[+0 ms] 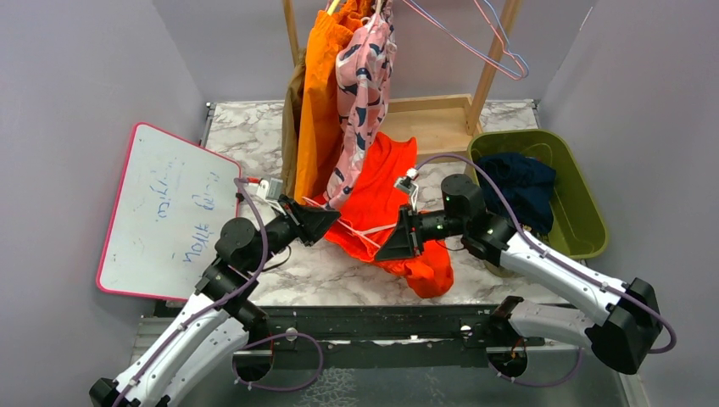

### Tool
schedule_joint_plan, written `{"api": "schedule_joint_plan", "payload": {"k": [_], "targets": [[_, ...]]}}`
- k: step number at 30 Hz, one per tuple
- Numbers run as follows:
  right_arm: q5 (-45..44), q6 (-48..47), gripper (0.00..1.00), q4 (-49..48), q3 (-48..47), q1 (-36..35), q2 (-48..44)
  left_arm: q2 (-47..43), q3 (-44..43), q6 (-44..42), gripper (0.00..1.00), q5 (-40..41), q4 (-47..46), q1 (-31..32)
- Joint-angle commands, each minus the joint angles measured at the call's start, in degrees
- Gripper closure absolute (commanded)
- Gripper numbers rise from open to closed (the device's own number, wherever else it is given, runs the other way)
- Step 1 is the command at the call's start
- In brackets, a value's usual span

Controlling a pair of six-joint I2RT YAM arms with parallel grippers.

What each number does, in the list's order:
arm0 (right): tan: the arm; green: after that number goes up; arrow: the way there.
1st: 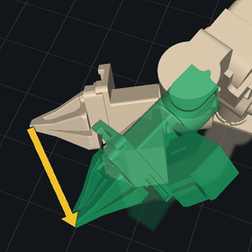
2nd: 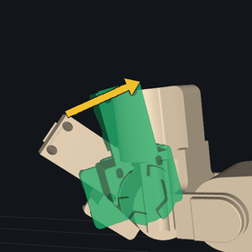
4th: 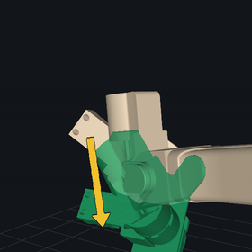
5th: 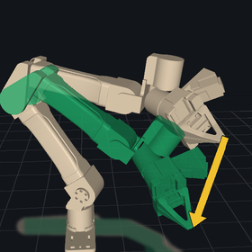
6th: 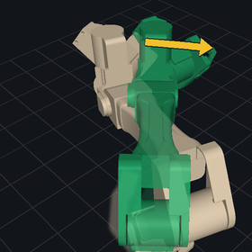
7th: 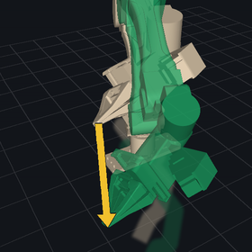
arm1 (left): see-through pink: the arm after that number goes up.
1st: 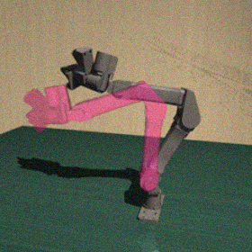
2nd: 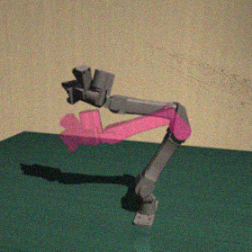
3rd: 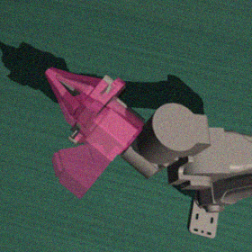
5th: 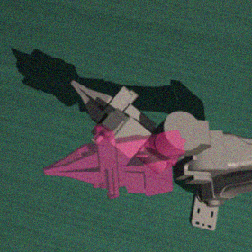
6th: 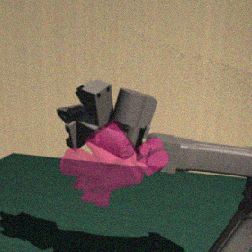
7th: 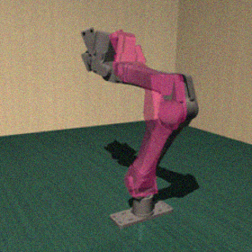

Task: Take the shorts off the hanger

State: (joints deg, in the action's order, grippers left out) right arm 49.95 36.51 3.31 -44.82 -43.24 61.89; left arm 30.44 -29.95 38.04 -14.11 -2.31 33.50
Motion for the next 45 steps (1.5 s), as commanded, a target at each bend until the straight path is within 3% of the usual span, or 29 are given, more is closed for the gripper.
{"api": "schedule_joint_plan", "payload": {"k": [1,5,8,12,17,21,27,31,37,45], "targets": [[4.3,1.8,0.99,-5.5,-1.0,-1.6,0.3,0.1,2.4,-0.2,0.79,5.8,-9.7,-0.2],[4.0,4.7,0.99,-8.0,-0.9,-1.8,0.5,1.6,2.3,-0.9,0.85,5.2,-10.4,-0.2],[3.5,5.8,0.94,-8.8,-0.8,-1.8,0.7,1.1,1.7,-2.0,0.96,6.6,-8.4,-0.2],[2.0,3.9,0.77,-5.9,-2.0,-1.8,1.0,-1.2,-0.8,-4.7,1.0,10.2,-3.0,-0.3],[-9.8,-6.9,0.48,11.3,-8.9,-1.8,1.0,-1.9,-5.7,-8.1,1.0,11.7,5.4,-0.3],[-14.1,-11.9,0.37,18.1,-12.4,-1.8,0.9,-0.4,-8.6,-10.3,1.0,12.4,12.2,-0.3],[-17.0,-14.8,0.37,22.0,-14.1,-4.7,2.7,2.7,-12.3,-11.3,1.0,13.9,17.7,-0.3],[-23.1,-14.3,0.47,22.1,-15.3,-9.5,5.2,4.9,-13.6,-11.2,1.0,13.0,18.5,-0.3],[-23.8,-12.2,0.55,18.6,-15.5,-11.5,6.6,5.8,-13.4,-10.8,1.0,12.7,18.9,-0.3],[-19.6,-10.5,0.46,15.6,-15.4,-11.8,7.9,5.2,-12.6,-10.2,1.0,13.3,19.5,-0.3]]}}
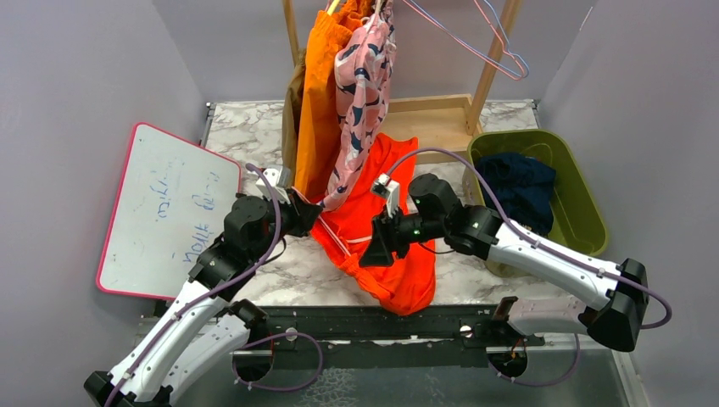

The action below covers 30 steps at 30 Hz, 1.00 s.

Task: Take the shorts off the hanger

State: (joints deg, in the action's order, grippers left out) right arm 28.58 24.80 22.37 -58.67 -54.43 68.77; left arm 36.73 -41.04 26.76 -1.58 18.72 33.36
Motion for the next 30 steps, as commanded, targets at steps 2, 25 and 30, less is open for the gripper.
{"api": "schedule_joint_plan", "payload": {"k": [2,25,30], "targets": [[2.0,1.6,0.46,-4.1,-1.4,-0.9,1.6,-1.1,-1.4,1.3,1.0,0.8,-1.5,-0.1],[-0.9,2.1,0.73,-5.2,-1.3,-3.9,3.6,-1.0,-0.4,2.4,1.0,1.0,-1.3,-0.1],[-7.2,1.2,0.96,-2.6,-0.9,-3.9,1.0,-1.8,-1.2,2.3,1.0,2.2,0.2,-0.1]]}}
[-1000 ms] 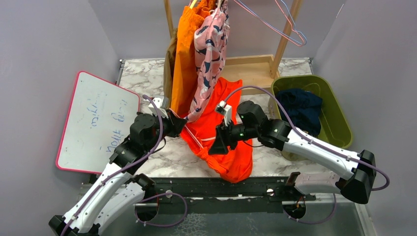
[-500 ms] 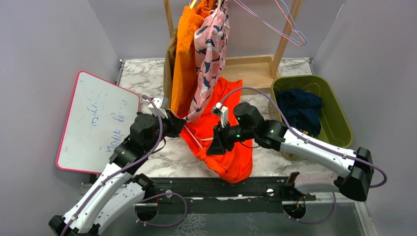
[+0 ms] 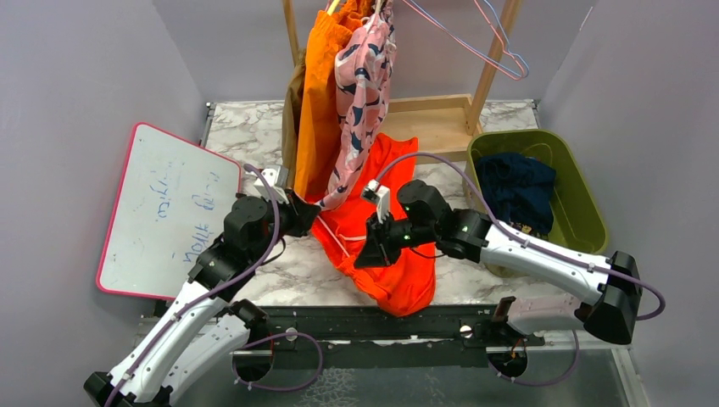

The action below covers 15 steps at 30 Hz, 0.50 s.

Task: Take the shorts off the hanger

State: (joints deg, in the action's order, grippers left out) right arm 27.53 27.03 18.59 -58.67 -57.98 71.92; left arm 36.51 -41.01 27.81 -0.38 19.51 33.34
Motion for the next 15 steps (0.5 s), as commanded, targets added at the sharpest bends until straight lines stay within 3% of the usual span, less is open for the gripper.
{"api": "schedule_joint_plan", "payload": {"k": [1,5,10,15], "targets": [[-7.1,-2.0,0.98,2.1,-1.0,-0.4,-2.9,-2.0,-1.5,1.1,1.0,2.1,0.0,-0.1],[-8.3,-5.8,0.99,6.3,-1.4,-0.4,-5.9,-5.4,-3.3,0.6,1.0,10.5,5.0,-0.1],[-2.6,-10.5,0.99,9.4,-0.2,-0.4,-11.1,-11.0,-5.5,0.9,1.0,24.8,11.9,-0.1],[-2.7,-11.5,0.99,11.2,0.8,-0.4,-15.9,-12.5,-7.2,1.6,1.0,30.8,16.8,-0.1]]}}
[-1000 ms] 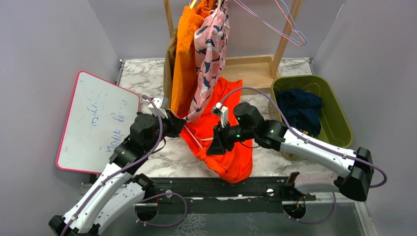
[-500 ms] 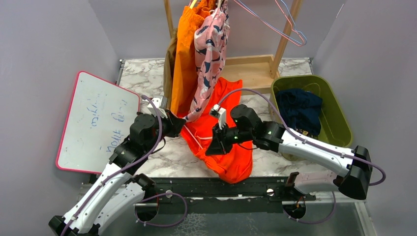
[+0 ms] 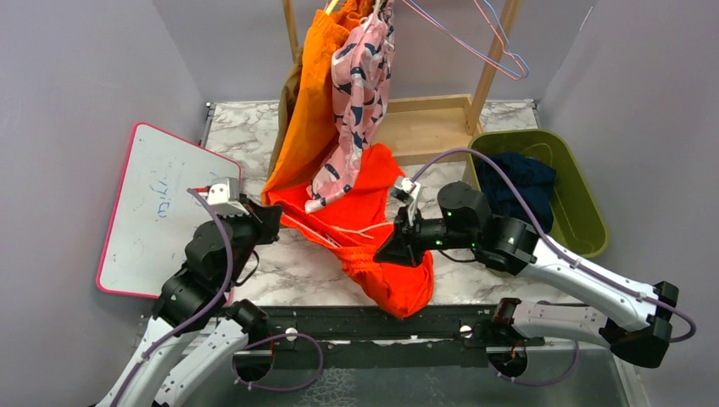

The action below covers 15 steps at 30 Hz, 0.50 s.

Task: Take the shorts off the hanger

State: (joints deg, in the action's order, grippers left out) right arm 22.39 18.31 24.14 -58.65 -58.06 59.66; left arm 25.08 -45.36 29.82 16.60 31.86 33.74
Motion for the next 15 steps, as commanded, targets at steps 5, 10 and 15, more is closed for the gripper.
{"api": "schedule_joint_plan", "payload": {"k": [5,10,15], "targets": [[12.2,-3.6,0.99,3.0,1.5,-0.3,-3.6,1.7,-3.0,0.8,1.0,14.2,5.4,-0.6],[14.0,-4.7,0.99,3.5,1.5,-0.3,-1.6,4.5,-2.9,3.0,1.0,13.7,5.3,-0.5],[-1.8,-4.2,0.99,9.7,0.8,-0.3,5.0,4.8,-3.1,4.1,1.0,12.8,5.1,-0.5]]}}
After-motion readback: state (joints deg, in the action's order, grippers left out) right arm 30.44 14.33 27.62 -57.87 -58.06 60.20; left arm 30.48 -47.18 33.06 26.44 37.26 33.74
